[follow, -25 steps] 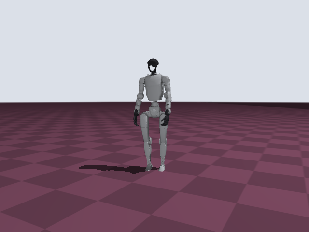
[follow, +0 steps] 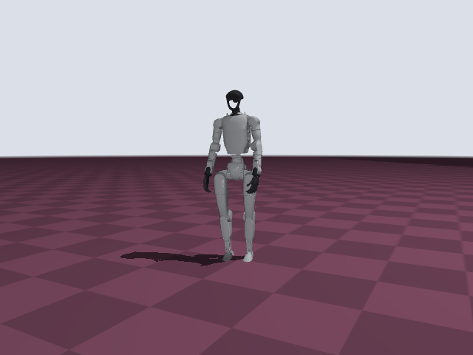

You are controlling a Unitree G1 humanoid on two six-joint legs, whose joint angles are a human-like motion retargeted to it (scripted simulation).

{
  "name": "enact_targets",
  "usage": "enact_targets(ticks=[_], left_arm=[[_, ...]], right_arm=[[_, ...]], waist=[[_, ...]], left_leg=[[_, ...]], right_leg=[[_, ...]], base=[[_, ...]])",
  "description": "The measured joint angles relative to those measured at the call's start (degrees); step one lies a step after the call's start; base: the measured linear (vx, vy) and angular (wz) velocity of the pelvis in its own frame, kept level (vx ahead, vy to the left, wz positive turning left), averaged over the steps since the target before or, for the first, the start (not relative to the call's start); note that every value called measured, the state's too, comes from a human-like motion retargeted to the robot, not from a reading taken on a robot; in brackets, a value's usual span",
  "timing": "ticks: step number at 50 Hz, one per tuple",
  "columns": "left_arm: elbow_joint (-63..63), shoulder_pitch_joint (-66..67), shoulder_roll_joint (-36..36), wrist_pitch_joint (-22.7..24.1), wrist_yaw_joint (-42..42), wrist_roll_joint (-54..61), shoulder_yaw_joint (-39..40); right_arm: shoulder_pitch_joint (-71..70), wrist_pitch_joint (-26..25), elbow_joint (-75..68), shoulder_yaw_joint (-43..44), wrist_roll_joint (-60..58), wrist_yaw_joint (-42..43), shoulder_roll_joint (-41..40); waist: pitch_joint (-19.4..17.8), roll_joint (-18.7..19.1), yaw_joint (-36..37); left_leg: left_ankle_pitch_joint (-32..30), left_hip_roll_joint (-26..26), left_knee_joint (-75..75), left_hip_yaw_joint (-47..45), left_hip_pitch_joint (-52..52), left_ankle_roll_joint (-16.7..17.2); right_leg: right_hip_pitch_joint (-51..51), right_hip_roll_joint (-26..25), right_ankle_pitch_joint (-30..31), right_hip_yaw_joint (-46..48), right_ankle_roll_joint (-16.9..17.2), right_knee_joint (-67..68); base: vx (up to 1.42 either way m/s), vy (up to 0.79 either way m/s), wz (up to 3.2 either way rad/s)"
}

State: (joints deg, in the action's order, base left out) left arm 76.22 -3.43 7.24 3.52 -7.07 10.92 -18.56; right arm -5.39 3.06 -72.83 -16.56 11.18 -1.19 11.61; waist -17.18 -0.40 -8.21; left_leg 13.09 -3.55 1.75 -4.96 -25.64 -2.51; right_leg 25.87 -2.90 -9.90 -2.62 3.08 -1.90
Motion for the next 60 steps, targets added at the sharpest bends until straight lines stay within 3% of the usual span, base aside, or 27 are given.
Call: enact_targets(ticks=[5,13,19,28,35,39,50,55,60], left_arm=[[-0.13,0.12,-0.04,-0.06,0.17,-0.58,0.18],[-0.87,-2.58,1.21,-0.1,-0.33,-1.21,1.06],[-1.41,-2.55,0.88,0.19,-0.08,-1.96,1.09],[-1.41,-2.29,1.87,0.71,0.93,-3.8,0.95],[0.19,-1.33,3.34,0.5,1.43,-5.35,1.21],[0.71,-1.85,3.57,0.29,1.35,-5.46,1.84],[-1.45,-6.09,4.49,1.01,2.15,-4.41,2.02],[-2.76,-8.44,4.52,1.63,2.41,-2.8,2.75],[-2.5,-8.51,3.78,1.96,1.81,-0.37,3.97]], right_arm=[[-0.33,-0.17,-0.11,-0.16,-0.88,0.05,0.08],[-3.72,-0.61,-0.27,-0.22,-2.33,-0.82,2.01],[-4.49,-0.51,-0.2,-0.91,-3.63,-0.68,2.61],[-5.7,0.45,1.21,-1.93,-5.48,0.23,2.85],[-5.41,0.95,1.4,-0.66,-4.04,1.23,1.46],[-4.58,0.61,0.2,1.64,-2.1,1.55,1.22],[0.06,-0.54,-2.81,7.96,1.78,2.04,2.04],[2.25,-0.43,-3.27,10.01,3.09,2.07,2.72],[4.24,0.17,-3.37,10.92,4.06,2.58,3.34]], waist=[[-0.51,-0.04,0.43],[4.58,0.96,1.46],[5.58,1.34,2.04],[5.13,0.37,1.43],[6.28,-1.75,-0.53],[9.15,-0.23,-1.76],[11.11,1.9,-3.44],[12.21,3.27,-3.84],[12.04,5.36,-4.61]], left_leg=[[2.16,0.04,4.04,-0.23,1.4,-0.4],[4.66,-0.57,7.05,0.34,10.13,-1.12],[6.19,-0.68,10.58,-0.14,13.68,-1.91],[8.16,-2.37,14.33,-2.66,16.4,-2.91],[8.8,-4.34,12.74,-8.2,17.35,-2.66],[7.14,-3.44,6.25,-10.67,17.32,-2.55],[10.26,-1.52,4.99,-14.42,14.51,-1.72],[11.79,0.94,9.58,-13.15,12.71,-0.4],[11.29,6.2,24.11,-10.56,12.57,1.71]], right_leg=[[0.27,0.08,-0.2,-0.6,0.15,0.09],[-7.71,0.29,-1.71,-1.56,0.29,0.9],[-12.54,0.15,-4.33,-2.93,0.25,6.37],[-26.02,0.56,-14.96,-4.55,0.73,30.74],[-42.59,8.63,-21.31,3.1,-1.06,48.78],[-50.64,9.56,-19.25,6.39,-0.53,44.32],[-58.55,11.02,-11.58,11.47,2.71,27.87],[-57.97,9.94,-6.91,11.58,2.9,27.7],[-55.11,6.34,-5.47,11.0,1.32,34.36]], base=[[0.01,0.0,-0.02],[0.03,0.01,-0.05],[-0.01,0.03,-0.24],[0.0,0.01,-0.42],[0.08,-0.03,-0.75],[0.2,-0.02,-0.64],[0.3,-0.07,-0.47],[0.44,-0.13,-0.25],[0.48,-0.18,-0.32]])
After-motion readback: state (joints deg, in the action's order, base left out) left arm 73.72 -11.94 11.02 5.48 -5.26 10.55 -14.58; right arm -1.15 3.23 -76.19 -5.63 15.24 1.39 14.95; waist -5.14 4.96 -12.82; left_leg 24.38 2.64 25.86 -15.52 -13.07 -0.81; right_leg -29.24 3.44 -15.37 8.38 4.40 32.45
